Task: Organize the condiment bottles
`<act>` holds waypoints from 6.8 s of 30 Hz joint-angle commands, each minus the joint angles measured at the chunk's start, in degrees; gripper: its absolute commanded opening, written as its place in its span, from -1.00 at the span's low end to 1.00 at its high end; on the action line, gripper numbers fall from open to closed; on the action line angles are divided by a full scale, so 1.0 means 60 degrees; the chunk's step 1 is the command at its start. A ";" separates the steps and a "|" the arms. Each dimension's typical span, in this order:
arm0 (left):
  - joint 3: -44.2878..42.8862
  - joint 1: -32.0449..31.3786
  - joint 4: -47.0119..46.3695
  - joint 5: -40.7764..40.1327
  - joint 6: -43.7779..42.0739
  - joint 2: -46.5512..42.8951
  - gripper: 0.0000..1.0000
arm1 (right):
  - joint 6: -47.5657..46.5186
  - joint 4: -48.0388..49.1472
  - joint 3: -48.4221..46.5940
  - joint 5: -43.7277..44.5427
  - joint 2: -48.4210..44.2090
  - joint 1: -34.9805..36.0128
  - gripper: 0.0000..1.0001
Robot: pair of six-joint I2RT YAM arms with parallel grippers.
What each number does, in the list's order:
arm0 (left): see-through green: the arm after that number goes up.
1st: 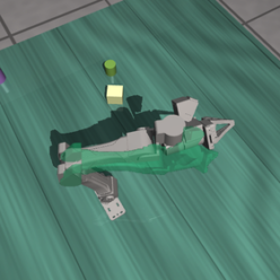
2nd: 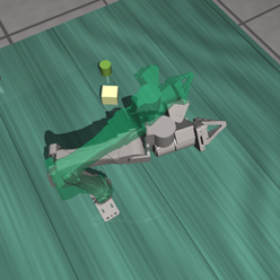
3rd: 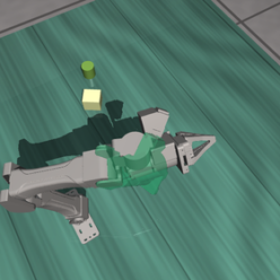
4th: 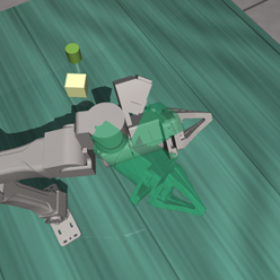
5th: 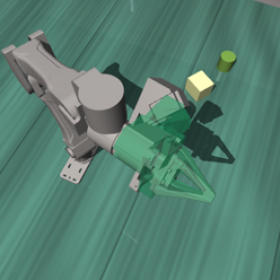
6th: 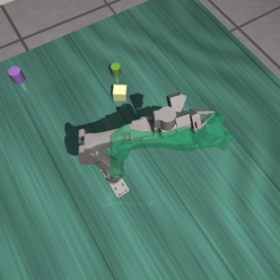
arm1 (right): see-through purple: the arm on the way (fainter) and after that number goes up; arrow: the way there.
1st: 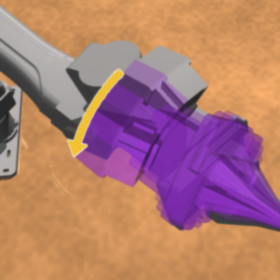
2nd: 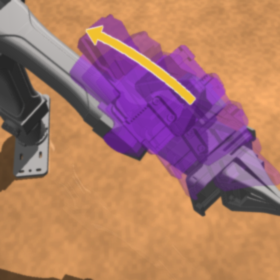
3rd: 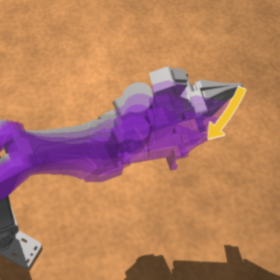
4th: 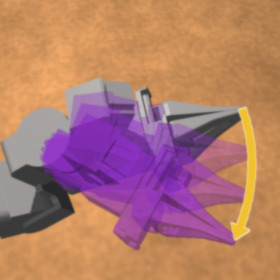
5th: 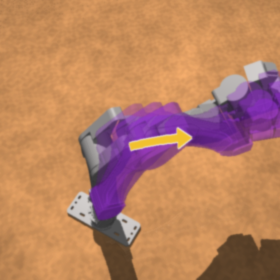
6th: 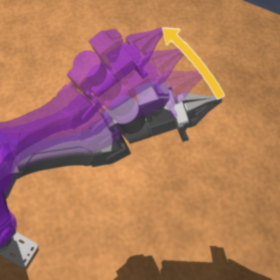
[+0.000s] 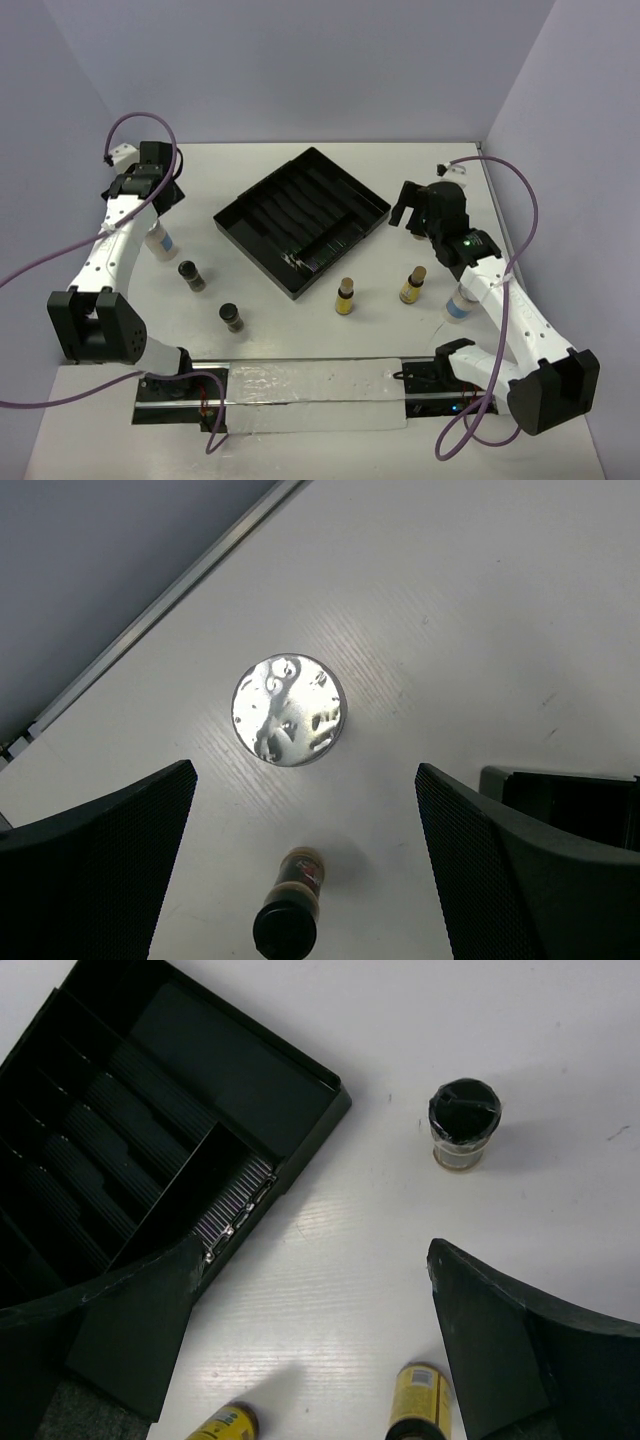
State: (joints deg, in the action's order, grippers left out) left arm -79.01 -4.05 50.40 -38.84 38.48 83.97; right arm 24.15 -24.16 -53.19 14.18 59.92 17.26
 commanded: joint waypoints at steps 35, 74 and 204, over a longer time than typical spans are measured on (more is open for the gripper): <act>0.1076 0.1627 -0.1828 0.1741 -0.0175 0.1121 0.67 | -0.0303 0.0744 0.0310 0.0318 0.0459 0.0054 1.00; -0.2414 -0.3245 -0.0726 0.1690 -0.0589 0.2528 -0.80 | -0.0046 0.0043 0.0017 0.0842 0.0208 0.0054 1.00; -0.0422 -0.4808 -0.2450 0.0013 -0.1638 -0.0907 0.93 | 0.4051 -0.5080 0.0764 0.2779 -0.0539 0.2456 0.07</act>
State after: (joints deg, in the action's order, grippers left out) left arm -80.93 -32.95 36.58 -37.76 29.40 77.93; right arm 46.77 -52.78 -48.31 28.00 56.46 31.36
